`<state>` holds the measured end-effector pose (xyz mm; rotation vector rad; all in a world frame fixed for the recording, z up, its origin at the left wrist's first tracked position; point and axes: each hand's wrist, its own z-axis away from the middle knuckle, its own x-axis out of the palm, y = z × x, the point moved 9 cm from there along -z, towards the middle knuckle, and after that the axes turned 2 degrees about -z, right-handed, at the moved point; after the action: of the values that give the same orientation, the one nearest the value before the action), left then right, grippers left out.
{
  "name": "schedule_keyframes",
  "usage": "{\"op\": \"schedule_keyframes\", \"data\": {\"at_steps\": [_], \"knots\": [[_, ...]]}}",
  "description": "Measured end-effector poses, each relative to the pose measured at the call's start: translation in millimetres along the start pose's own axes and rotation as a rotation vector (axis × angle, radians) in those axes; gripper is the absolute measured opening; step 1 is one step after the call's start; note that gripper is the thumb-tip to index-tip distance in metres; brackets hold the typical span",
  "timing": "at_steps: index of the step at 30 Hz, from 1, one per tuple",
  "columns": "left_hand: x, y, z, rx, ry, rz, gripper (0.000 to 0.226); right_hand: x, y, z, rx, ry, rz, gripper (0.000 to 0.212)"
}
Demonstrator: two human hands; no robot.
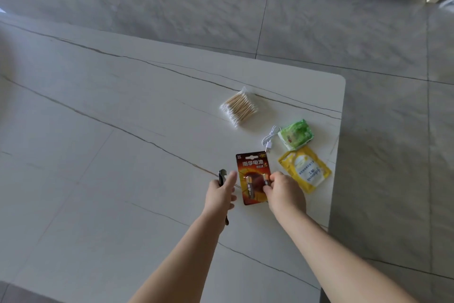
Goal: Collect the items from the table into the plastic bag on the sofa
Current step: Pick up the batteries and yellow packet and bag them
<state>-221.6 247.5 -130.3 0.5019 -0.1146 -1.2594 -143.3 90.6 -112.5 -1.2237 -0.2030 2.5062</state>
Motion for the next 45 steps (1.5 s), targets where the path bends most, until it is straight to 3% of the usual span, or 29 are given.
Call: {"op": "schedule_keyframes", "data": {"at_steps": [6, 10, 15, 25, 30, 33, 38, 41, 45], "knots": [[16.6, 19.9, 14.7, 0.097, -0.036, 0.023, 0.042, -6.8, -23.1, 24.6, -0.187, -0.068, -0.116, 0.028], [20.5, 27.3, 14.6, 0.111, -0.017, 0.039, 0.034, -26.4, -11.0, 21.8, -0.224, -0.010, -0.195, 0.028], [23.5, 25.2, 6.7, 0.118, -0.039, -0.012, 0.023, -54.6, 35.0, -15.9, -0.167, 0.237, -0.009, 0.029], [9.3, 9.0, 5.9, 0.082, -0.033, 0.026, 0.026, -36.7, 61.6, -30.9, 0.101, 0.193, 0.306, 0.071], [-7.6, -1.8, 15.7, 0.047, -0.004, 0.021, 0.024, -23.0, 55.1, -10.2, 0.088, 0.112, 0.350, 0.039], [-20.2, -9.0, 27.2, 0.029, 0.014, 0.043, 0.026, -10.1, 47.8, 4.3, 0.013, -0.026, 0.120, 0.019], [-51.3, -20.4, 75.7, 0.002, 0.058, 0.113, 0.025, -16.5, 31.7, 54.7, 0.021, -0.158, -0.211, 0.020], [-70.7, -24.3, 119.0, 0.005, 0.072, 0.199, 0.024, -30.8, 11.1, 94.0, -0.016, -0.216, -0.295, 0.012], [-102.3, -33.9, 182.7, 0.010, 0.105, 0.318, 0.025, -48.5, -21.9, 149.0, -0.110, -0.287, -0.339, 0.016]]}}
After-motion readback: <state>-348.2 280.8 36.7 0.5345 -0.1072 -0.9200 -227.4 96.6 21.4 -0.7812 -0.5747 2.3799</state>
